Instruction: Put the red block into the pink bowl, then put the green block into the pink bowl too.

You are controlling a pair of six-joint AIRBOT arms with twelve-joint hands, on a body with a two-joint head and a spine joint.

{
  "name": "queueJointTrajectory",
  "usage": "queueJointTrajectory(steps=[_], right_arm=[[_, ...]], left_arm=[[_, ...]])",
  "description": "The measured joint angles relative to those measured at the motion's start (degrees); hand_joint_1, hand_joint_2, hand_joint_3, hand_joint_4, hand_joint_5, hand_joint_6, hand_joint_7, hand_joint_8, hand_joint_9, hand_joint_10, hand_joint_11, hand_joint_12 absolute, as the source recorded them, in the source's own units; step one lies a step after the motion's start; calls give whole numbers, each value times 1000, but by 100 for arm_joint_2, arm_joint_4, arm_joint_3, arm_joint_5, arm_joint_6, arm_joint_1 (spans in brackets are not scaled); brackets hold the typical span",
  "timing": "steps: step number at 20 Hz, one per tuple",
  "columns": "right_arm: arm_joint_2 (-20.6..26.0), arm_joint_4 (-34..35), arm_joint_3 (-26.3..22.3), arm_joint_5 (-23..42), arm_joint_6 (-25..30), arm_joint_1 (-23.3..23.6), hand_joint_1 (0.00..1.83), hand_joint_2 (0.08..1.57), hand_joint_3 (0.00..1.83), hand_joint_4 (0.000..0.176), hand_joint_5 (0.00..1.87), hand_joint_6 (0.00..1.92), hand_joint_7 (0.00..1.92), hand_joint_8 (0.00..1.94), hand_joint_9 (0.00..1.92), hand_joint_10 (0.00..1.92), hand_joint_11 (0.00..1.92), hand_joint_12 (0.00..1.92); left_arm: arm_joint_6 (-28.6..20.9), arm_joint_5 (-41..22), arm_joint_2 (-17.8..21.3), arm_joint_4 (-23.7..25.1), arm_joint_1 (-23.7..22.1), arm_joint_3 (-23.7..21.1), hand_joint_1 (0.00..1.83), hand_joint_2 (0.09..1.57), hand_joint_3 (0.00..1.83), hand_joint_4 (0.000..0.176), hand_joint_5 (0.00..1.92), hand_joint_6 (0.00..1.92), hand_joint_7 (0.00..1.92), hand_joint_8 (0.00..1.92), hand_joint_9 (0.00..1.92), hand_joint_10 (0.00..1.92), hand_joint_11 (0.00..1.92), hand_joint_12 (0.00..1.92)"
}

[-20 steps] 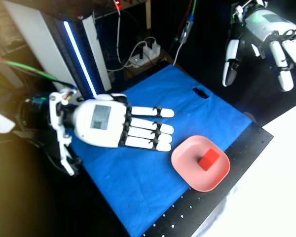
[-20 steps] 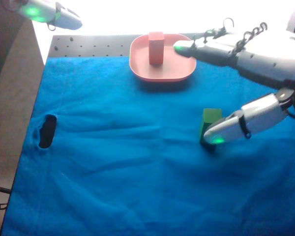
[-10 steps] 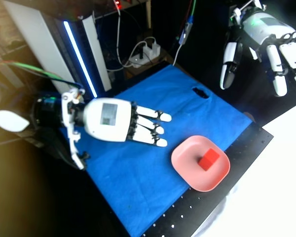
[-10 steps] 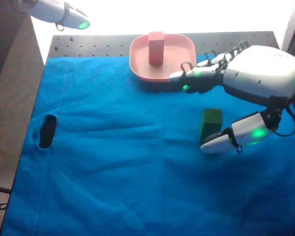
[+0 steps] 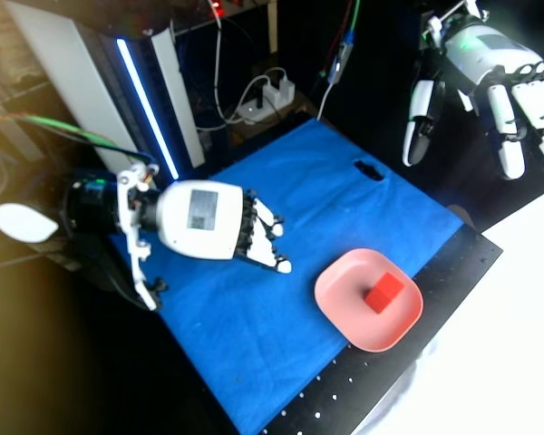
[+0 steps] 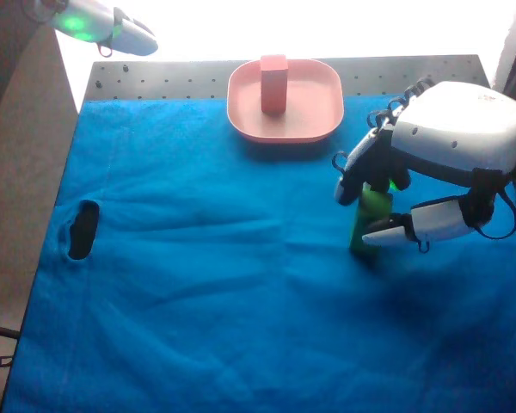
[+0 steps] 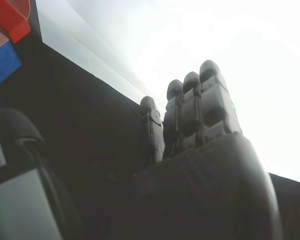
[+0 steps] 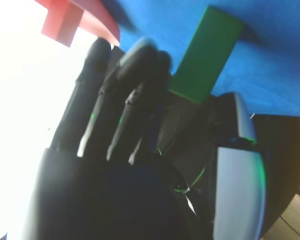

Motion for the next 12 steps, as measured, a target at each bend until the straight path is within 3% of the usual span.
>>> queueJointTrajectory(steps=[1,2,4,6,7,8,9,10,11,12], right_arm=[[0,-2,0,2,0,0,1176,1065,0,0,1084,793,1206,593,1103,1077,938,1522],[0,0,0,2,2,0,1180,1061,0,0,1097,773,1254,580,1150,1094,980,1540],[0,-4,0,-2,0,0,1182,1065,0,0,1088,789,1229,760,1125,1310,1005,1666],[-2,-7,0,0,2,0,1182,1067,0,0,1084,796,1195,862,1115,1366,1006,1702],[-2,-4,2,-2,0,0,1184,1059,0,0,1103,764,1154,1211,1133,1626,1079,1874],[-2,-2,9,-2,2,0,1182,1064,1,0,1091,785,1103,1302,1100,1697,1070,1907],[-2,0,13,-2,0,0,1181,1071,0,0,1071,817,1104,1141,1090,1554,1027,1817],[-4,-2,22,-2,0,0,1180,1073,0,0,1065,828,1120,1070,1098,1499,1022,1785],[-31,-4,48,-2,2,0,1257,1086,1,0,1008,730,1108,1050,1097,1274,975,1645],[-46,7,72,0,2,0,1191,1085,0,0,1035,839,1114,1018,1106,1345,991,1705]], left_arm=[[2,4,0,0,0,0,978,763,3,152,209,0,166,0,78,0,9,260],[2,4,-2,2,0,0,957,754,0,153,196,0,174,5,77,2,1,273],[2,13,-39,-2,2,24,926,734,0,154,193,2,180,6,73,1,0,276],[2,15,-44,2,13,24,925,733,0,154,194,2,182,6,73,1,0,277],[2,24,-44,2,13,24,915,741,0,153,192,1,172,2,66,1,0,302],[2,22,-44,0,13,24,904,743,0,157,196,2,167,0,61,0,0,308],[2,22,-44,0,13,24,909,768,4,172,188,1,164,0,60,0,0,293],[2,24,-44,0,13,24,910,773,5,175,186,1,164,0,60,0,0,290],[2,31,-50,-2,13,24,809,784,4,176,144,0,174,1,90,6,0,326],[2,26,-61,-2,17,24,780,731,0,176,154,3,190,3,87,2,0,200]])
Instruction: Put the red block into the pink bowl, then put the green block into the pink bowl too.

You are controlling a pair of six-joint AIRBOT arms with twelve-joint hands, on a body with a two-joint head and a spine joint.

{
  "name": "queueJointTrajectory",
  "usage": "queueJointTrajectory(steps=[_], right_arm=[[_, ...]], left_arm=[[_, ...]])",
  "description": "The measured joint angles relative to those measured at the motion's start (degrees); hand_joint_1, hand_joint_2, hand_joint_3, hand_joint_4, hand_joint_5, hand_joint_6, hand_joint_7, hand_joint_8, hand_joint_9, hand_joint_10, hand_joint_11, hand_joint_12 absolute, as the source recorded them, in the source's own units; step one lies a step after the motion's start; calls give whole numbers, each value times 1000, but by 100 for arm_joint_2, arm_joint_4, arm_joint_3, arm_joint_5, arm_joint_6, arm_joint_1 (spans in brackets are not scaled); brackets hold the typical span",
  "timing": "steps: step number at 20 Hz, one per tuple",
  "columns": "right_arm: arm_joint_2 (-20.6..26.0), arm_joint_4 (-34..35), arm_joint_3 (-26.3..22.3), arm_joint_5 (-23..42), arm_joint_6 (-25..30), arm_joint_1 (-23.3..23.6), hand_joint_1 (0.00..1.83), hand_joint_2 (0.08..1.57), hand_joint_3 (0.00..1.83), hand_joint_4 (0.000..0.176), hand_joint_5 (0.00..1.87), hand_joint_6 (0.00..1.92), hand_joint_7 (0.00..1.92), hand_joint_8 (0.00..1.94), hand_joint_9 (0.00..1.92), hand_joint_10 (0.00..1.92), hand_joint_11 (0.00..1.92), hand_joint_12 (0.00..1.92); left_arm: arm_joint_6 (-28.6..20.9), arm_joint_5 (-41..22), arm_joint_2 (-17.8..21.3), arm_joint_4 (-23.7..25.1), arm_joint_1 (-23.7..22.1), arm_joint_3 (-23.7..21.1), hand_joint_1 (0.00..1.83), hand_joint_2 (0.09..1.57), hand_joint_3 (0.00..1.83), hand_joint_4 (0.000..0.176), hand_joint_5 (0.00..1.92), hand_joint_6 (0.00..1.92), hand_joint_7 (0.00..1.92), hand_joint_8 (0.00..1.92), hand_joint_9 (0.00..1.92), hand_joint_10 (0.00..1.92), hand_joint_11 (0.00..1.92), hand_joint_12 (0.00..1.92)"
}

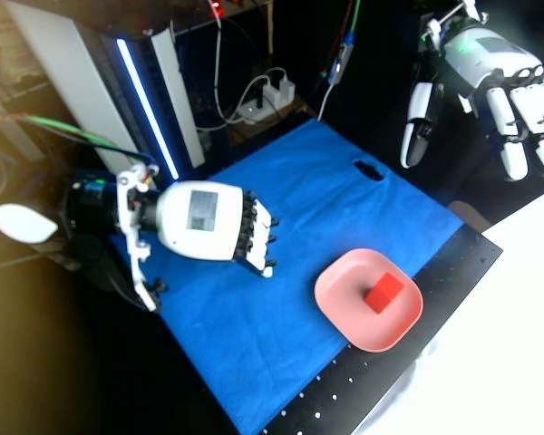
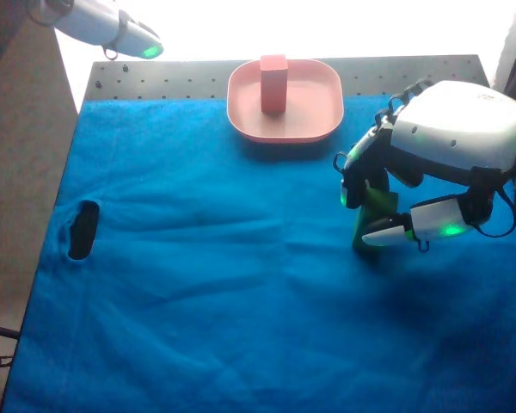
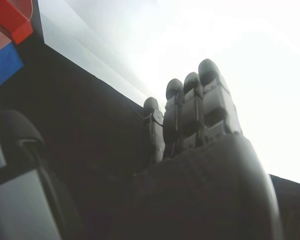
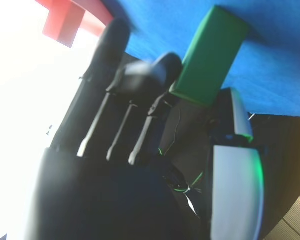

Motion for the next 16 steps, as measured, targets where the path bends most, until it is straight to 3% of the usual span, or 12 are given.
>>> queueJointTrajectory(steps=[1,3,6,8,10,12,14,16], right_arm=[[-4,-2,4,2,0,0,1173,1092,1,0,1025,888,1130,982,1114,1347,996,1721],[-22,-31,59,-4,2,33,1177,1079,0,0,1059,843,1211,827,1182,1211,1055,1628],[-35,-61,234,-11,0,304,1181,1062,1,0,1092,795,1239,900,1200,1305,1066,1698],[-35,-98,352,-11,0,483,1184,1064,1,0,1086,802,1196,1111,1162,1489,1051,1812],[-48,-201,474,-7,0,658,1181,1073,0,0,1067,834,1171,1085,1121,1450,1003,1801],[-101,-195,616,0,0,787,1182,1058,0,0,1105,769,1175,1360,1164,1668,1100,1916],[-208,-195,796,-26,0,916,1182,1058,0,0,1109,756,1189,1157,1144,1512,1035,1848],[-319,-205,968,-44,0,1008,1192,1028,0,0,1187,617,1190,1415,1188,1745,1154,1914]], left_arm=[[7,2,-13,7,11,0,779,710,0,176,153,1,182,4,62,6,0,87],[7,28,-70,28,50,13,780,699,0,176,144,0,195,6,73,10,16,47],[7,74,-109,173,50,11,781,671,0,176,121,0,209,8,123,23,45,57],[7,105,-155,234,68,11,769,661,0,176,119,0,216,8,146,25,45,56],[7,116,-223,326,103,11,788,693,5,176,92,0,181,0,137,13,36,50],[4,144,-273,444,131,-9,781,705,9,176,101,6,179,2,152,16,55,57],[4,129,-280,529,181,-52,800,734,17,176,94,1,160,0,152,12,59,61],[4,140,-278,592,234,-111,812,728,9,176,97,2,144,0,144,6,62,65]])
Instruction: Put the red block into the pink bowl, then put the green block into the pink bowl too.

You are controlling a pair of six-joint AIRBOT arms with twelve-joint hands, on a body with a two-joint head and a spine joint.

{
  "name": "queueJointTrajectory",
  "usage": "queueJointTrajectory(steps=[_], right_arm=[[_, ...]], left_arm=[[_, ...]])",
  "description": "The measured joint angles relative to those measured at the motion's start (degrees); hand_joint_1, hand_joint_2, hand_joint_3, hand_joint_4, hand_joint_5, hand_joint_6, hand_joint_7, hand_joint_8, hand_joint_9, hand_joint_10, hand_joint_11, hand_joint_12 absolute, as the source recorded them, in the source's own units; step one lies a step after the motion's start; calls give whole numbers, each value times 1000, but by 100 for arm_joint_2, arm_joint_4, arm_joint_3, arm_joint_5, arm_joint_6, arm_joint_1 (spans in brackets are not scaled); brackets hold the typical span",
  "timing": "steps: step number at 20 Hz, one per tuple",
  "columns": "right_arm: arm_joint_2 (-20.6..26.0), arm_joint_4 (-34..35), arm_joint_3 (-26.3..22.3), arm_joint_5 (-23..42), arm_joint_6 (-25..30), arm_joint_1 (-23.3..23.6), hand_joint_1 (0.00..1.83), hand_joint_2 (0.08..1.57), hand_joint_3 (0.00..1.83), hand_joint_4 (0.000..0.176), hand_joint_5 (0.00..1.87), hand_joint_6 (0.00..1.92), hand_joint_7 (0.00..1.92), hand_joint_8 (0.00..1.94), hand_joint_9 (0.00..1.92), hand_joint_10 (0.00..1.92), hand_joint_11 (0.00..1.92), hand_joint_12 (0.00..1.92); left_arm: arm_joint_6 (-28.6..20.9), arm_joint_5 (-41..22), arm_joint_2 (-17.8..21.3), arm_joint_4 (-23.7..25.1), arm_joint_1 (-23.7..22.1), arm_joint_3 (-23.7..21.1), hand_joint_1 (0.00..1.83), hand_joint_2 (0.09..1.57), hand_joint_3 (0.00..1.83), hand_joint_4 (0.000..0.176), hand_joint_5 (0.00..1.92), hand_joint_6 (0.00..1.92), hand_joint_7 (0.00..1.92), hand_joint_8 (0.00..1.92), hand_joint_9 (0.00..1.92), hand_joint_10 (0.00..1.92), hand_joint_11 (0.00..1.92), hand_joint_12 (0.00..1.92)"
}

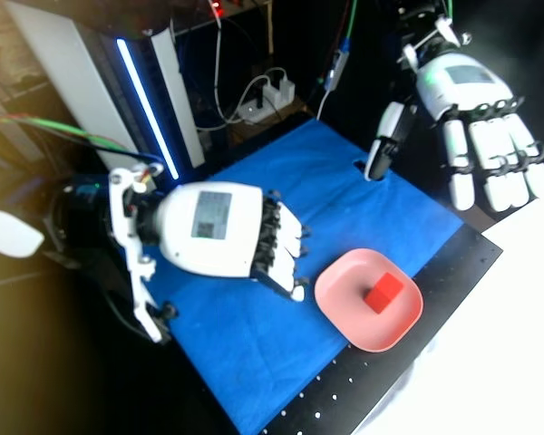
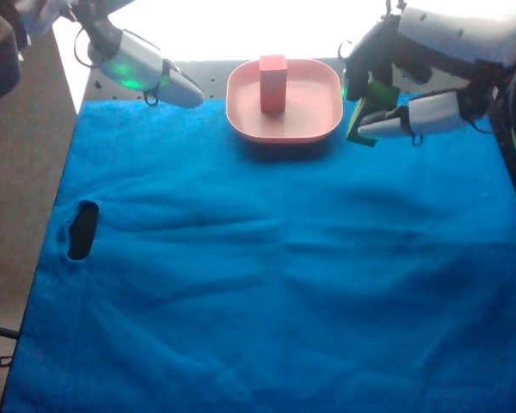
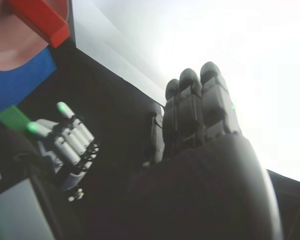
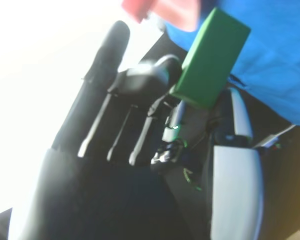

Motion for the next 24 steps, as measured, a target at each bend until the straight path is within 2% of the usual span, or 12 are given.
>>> queueJointTrajectory(steps=[1,3,6,7,10,13,16,17,20,21,22,24], right_arm=[[-87,-7,120,-50,0,87,1191,1027,0,0,1189,611,1157,1648,1197,1886,1224,1920],[-173,2,254,-70,0,201,1196,1010,0,0,1236,531,1082,1558,1082,1874,1113,1921],[-321,7,474,-162,0,339,1185,1047,0,0,1132,713,1158,690,1092,1019,928,1500],[-369,9,542,-212,0,380,1185,1041,0,0,1151,684,1260,471,1166,795,644,1385],[-505,11,763,-304,2,522,1184,1043,0,0,1144,694,1343,358,1209,942,1010,1529],[-807,11,1117,-420,0,535,1179,1064,1,0,1090,785,1330,109,1251,616,1068,1249],[-973,9,1316,-525,2,535,1172,1081,2,0,1051,851,1293,31,1253,391,1010,1115],[-1034,7,1390,-538,2,535,1169,1088,0,0,1037,873,1275,11,1262,291,974,1087],[-1182,9,1606,-588,2,535,1172,1082,0,0,1053,845,1291,7,1333,177,970,1141],[-1248,11,1705,-614,2,538,1258,1033,22,0,1136,581,1231,610,1349,195,931,1233],[-1327,4,1790,-619,2,538,1272,1041,6,0,1141,543,1186,798,1322,273,889,1303],[-1504,-87,1987,-675,2,592,1173,1077,0,0,1064,820,1180,297,1192,408,783,1349]], left_arm=[[0,0,0,0,48,-52,811,727,7,176,100,3,149,2,155,9,80,75],[0,-46,0,22,107,-114,815,749,12,169,110,5,156,3,166,10,83,84],[2,-203,22,2,129,-197,769,706,0,171,124,6,194,13,175,9,113,104],[0,-326,44,-4,173,-219,773,696,0,163,126,5,193,10,192,14,102,102],[0,-420,61,-9,227,-267,795,726,6,176,104,0,201,7,199,10,91,100],[0,-540,50,-11,352,-297,785,725,4,176,46,0,158,1,164,1,64,92],[0,-645,20,-7,376,-326,871,717,0,174,74,12,162,4,144,0,38,83],[0,-697,20,-9,382,-348,906,724,1,149,89,15,156,1,123,0,22,77],[-2,-820,17,-4,411,-348,912,707,0,132,50,0,121,0,113,10,39,44],[0,-839,17,-7,424,-348,880,716,2,124,42,0,118,0,124,13,68,58],[0,-929,17,-9,450,-348,874,720,4,117,33,0,120,1,136,17,76,63],[0,-962,-17,0,452,-348,854,724,4,115,31,1,106,2,111,4,47,54]])
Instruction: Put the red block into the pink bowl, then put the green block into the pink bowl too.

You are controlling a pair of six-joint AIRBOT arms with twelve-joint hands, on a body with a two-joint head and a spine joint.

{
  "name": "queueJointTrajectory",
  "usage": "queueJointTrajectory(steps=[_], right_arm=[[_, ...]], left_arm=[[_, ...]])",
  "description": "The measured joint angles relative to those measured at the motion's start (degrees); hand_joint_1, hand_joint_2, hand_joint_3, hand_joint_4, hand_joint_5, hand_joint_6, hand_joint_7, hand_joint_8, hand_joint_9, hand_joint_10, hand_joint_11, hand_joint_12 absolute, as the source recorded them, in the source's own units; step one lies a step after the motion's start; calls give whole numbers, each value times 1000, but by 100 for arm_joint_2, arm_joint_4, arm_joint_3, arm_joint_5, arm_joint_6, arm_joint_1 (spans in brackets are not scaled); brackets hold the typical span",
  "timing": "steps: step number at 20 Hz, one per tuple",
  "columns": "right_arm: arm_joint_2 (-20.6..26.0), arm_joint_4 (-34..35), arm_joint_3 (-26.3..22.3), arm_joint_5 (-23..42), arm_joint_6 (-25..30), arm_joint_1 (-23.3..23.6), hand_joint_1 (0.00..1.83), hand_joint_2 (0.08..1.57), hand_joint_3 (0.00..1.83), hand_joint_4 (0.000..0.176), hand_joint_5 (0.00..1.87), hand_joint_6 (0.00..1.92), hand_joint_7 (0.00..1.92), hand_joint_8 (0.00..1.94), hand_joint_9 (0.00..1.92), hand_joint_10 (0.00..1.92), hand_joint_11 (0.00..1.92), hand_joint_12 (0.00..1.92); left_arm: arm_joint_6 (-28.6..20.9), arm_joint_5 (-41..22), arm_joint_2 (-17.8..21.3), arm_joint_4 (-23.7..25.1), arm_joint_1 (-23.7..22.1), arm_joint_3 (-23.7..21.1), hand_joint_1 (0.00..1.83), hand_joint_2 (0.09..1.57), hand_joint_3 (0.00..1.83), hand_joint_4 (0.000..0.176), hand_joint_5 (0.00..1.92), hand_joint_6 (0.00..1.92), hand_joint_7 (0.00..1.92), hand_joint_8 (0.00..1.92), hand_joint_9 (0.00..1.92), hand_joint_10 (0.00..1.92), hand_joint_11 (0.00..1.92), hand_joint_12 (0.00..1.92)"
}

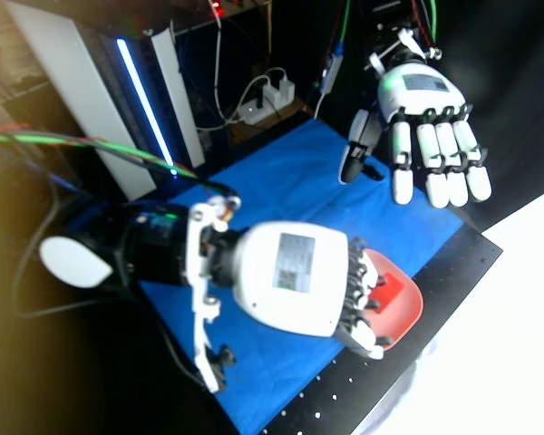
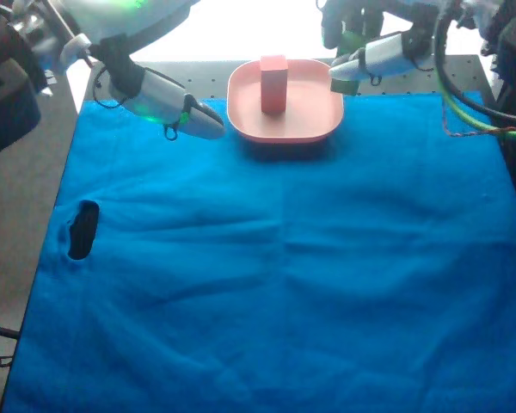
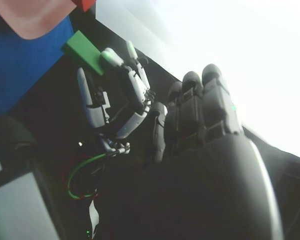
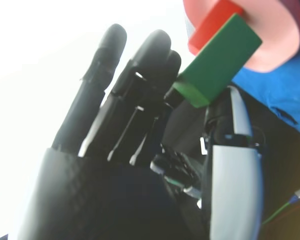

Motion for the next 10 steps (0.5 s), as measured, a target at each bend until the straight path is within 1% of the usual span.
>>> queueJointTrajectory(steps=[1,2,3,4,5,6,7,8,9,10], right_arm=[[-87,-72,74,-17,0,44,1171,1076,3,0,1060,832,1237,182,1159,547,809,1362],[-144,-122,125,-2,0,74,1169,1082,0,0,1052,847,1254,126,1139,618,843,1346],[-216,-140,190,11,2,96,1167,1084,0,0,1046,858,1242,110,1030,858,799,1468],[-249,-138,214,31,2,103,1250,1092,0,0,1067,638,1080,923,991,992,815,1518],[-289,-160,260,28,17,101,1269,1084,0,0,1087,575,1064,1056,1007,1008,841,1509],[-323,-157,306,20,17,101,1192,1069,10,0,1080,756,1037,725,1016,995,844,1503],[-345,-133,391,20,15,101,1171,1076,0,0,1064,825,1146,382,1038,926,839,1465],[-345,-101,422,20,15,101,1171,1076,0,0,1064,825,1146,382,1038,926,839,1465],[-350,-66,455,20,15,101,1171,1074,3,0,1066,822,1184,291,1045,904,832,1470],[-361,-66,476,15,15,101,1173,1072,0,0,1077,808,1190,447,1035,1120,870,1607]], left_arm=[[0,-31,0,26,0,-13,857,734,8,113,31,0,108,3,106,1,45,53],[0,-98,-20,35,4,-13,851,745,11,135,25,0,94,0,93,0,48,56],[0,-151,-44,37,4,-13,834,750,12,132,12,0,101,4,95,1,54,59],[0,-177,-52,39,4,-13,813,746,8,135,14,1,98,2,88,0,45,56],[0,-197,-59,37,4,-13,779,742,5,143,21,4,109,6,103,7,60,64],[0,-238,-59,37,4,-13,764,732,0,143,18,2,107,4,104,6,61,65],[0,-278,-59,35,4,-44,750,732,1,125,13,0,115,6,114,9,61,67],[0,-280,-59,39,4,-57,750,732,1,125,13,0,115,6,114,9,61,67],[-2,-282,-59,44,4,-61,747,733,1,121,11,0,117,6,116,9,61,68],[0,-284,-59,48,4,-68,766,728,0,128,20,3,122,7,103,2,28,54]])
